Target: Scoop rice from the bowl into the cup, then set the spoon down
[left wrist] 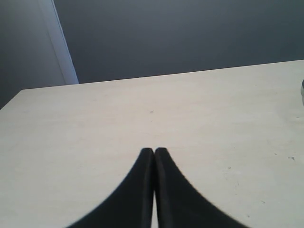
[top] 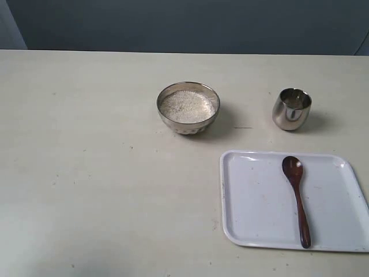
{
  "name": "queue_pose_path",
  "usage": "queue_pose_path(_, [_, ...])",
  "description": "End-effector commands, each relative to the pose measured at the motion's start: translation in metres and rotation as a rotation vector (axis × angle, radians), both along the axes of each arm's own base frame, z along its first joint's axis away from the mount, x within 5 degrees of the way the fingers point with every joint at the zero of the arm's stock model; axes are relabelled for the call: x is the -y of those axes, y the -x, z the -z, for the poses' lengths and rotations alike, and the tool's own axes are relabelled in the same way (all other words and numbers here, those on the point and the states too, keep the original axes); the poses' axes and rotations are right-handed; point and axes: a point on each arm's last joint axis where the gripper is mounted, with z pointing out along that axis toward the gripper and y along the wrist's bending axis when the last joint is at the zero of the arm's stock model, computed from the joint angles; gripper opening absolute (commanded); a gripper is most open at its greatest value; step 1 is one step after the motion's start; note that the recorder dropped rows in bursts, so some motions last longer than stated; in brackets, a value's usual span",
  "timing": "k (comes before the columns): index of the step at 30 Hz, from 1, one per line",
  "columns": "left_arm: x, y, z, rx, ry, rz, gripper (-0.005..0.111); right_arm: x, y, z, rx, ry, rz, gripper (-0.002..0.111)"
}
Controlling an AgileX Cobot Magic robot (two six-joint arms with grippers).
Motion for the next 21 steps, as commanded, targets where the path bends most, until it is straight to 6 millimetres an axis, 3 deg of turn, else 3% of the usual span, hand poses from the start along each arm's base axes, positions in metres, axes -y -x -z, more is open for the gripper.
queue_pose_path(1, [0.0003,0.0004,-0.0017,0.009,0.005,0.007,0.001,0.0011,-0.0002,0.0004,0.011,0.022,0.008,0.000])
queue_pose_path(21, [0.0003,0.0004,-0.0017,0.009,0.005,0.007,0.001,0.0017,-0.0006,-0.0011,0.027,0.033,0.012,0.000])
